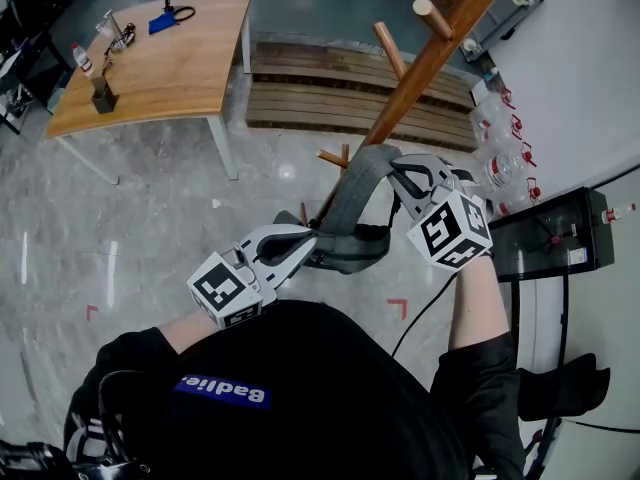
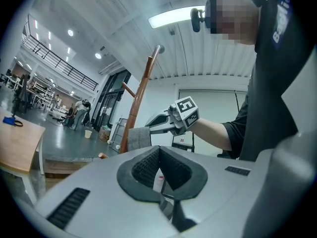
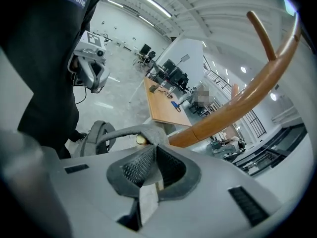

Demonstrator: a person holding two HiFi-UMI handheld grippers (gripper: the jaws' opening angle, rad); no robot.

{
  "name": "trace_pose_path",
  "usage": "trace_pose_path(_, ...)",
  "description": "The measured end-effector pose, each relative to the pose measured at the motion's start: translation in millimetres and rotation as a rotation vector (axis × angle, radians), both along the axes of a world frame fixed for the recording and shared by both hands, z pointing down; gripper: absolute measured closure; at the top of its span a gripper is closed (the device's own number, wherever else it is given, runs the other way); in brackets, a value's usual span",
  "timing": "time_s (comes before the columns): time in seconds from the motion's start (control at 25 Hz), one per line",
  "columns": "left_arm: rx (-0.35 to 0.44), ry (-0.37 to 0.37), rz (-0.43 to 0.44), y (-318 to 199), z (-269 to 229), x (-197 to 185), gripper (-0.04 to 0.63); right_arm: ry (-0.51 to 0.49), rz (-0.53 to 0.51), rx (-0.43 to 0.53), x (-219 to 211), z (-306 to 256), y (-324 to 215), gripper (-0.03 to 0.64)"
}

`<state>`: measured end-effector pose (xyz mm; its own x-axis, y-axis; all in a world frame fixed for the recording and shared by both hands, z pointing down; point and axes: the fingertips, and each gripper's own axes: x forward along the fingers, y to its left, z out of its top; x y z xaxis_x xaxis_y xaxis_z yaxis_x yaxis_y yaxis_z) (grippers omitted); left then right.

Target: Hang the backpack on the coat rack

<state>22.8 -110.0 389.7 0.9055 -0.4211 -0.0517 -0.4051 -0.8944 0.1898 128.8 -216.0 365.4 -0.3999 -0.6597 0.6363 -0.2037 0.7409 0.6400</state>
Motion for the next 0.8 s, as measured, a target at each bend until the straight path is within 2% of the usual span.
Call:
trace_pose_path(0.16,-0.021,-0.03,-0.002,-1.0,2.2,1.1,0.586,0.033,-0.026,-0.004,0.5,2.5,2.9,0.592)
trace_pose_path(0.28,0.012,-0.016,0.025,1.3,0.7,4.8,0.586,0.062,-0.046,-0.003,0.4,3.3,3.7,0.592)
trace_pose_path(0.44,-0.018,-0.048,0.005,0.1,2.3,5.6,0.586,0.107,-0.059,0.02,1.4,6.4,4.2,0.592)
trace_pose_path(0.68,-0.005,-0.036,0.017,4.7,2.4,6.8,0.586,0.196,-0.051,0.131,0.6,8.5,4.6,0.591)
trace_pose_path(0.8,0.002,-0.026,0.024,6.0,1.4,8.1,0.586,0.187,-0.014,0.194,0.8,7.7,4.3,0.591)
